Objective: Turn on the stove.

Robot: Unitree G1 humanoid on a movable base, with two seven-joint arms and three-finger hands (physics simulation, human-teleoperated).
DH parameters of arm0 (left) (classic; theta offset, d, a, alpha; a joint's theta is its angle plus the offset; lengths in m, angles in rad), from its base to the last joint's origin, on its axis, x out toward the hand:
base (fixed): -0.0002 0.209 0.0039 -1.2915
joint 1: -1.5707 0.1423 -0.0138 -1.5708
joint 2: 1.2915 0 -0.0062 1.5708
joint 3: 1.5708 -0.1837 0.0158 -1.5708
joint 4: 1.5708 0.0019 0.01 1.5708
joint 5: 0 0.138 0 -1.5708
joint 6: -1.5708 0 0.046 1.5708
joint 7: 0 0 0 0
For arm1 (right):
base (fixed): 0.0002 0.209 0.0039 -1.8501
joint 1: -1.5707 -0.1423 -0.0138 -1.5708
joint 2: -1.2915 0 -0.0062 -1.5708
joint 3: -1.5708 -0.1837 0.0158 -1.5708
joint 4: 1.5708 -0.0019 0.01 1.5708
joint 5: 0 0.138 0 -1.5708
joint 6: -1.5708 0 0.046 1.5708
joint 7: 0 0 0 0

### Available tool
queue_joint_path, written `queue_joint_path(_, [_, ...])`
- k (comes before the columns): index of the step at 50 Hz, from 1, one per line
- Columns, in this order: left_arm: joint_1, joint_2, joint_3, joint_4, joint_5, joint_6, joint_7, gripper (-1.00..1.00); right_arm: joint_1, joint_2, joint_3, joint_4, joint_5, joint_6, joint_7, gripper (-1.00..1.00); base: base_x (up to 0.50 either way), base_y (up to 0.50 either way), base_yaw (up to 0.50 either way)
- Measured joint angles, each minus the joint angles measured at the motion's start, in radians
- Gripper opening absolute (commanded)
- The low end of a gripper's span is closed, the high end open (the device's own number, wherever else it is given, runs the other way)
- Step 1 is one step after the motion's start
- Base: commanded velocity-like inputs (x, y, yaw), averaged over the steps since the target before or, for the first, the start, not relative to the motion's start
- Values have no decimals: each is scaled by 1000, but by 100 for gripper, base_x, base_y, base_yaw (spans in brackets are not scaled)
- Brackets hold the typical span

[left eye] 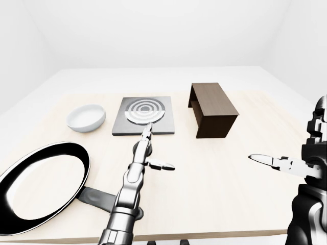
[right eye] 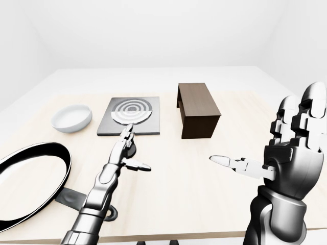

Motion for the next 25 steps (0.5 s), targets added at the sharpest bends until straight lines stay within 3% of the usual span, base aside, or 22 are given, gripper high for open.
queue_joint_path(2, [21,-1,-9,-81,-5,42,-9,100,0,0,0,0,0,0,0,100,0,0,0])
queue_joint_path(3, [33,-2,-14,-123,-8,53,-13,100,0,0,1,0,0,0,0,100,0,0,0])
queue_joint_path(16, [165,14,-85,-723,-45,53,-36,100,0,1,2,-3,0,0,1,100,0,0,0])
queue_joint_path(25, [215,28,-88,-901,-58,53,-23,100,-1,0,2,-5,1,0,1,100,0,0,0])
